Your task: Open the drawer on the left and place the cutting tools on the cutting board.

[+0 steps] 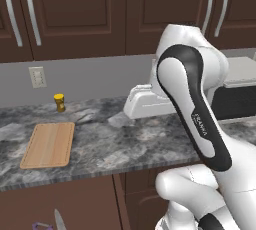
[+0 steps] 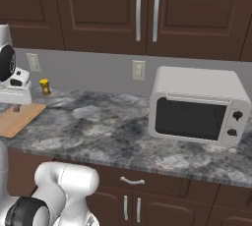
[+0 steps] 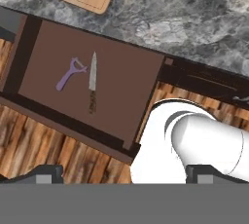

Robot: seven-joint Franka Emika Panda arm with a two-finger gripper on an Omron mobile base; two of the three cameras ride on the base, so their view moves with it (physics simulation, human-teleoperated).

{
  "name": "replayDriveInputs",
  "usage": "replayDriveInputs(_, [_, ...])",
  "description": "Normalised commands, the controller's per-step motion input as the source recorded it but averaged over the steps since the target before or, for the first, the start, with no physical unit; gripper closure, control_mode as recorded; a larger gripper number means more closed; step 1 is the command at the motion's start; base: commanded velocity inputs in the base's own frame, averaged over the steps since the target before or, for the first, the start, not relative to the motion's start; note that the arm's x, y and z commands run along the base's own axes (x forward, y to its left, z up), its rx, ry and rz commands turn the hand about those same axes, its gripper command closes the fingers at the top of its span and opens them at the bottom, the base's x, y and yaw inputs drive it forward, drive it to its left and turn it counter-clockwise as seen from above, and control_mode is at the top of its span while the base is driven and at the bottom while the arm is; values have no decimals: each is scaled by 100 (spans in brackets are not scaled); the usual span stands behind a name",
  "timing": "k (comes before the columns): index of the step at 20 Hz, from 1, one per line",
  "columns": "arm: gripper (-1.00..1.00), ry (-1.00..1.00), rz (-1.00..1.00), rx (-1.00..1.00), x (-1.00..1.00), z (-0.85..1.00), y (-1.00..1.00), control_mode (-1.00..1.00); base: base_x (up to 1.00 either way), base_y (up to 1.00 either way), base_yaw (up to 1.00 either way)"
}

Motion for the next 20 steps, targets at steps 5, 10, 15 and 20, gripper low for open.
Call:
replayDriveInputs(5, [-100,6,0,-2,0,-32,34,-100,0,0,0])
replayDriveInputs(10, [-100,0,0,-3,0,-19,58,-100,0,0,0])
replayDriveInputs(15, [-100,0,0,-4,0,-18,61,-100,0,0,0])
replayDriveInputs(20, [-100,0,-1,-3,0,-22,37,-100,0,0,0])
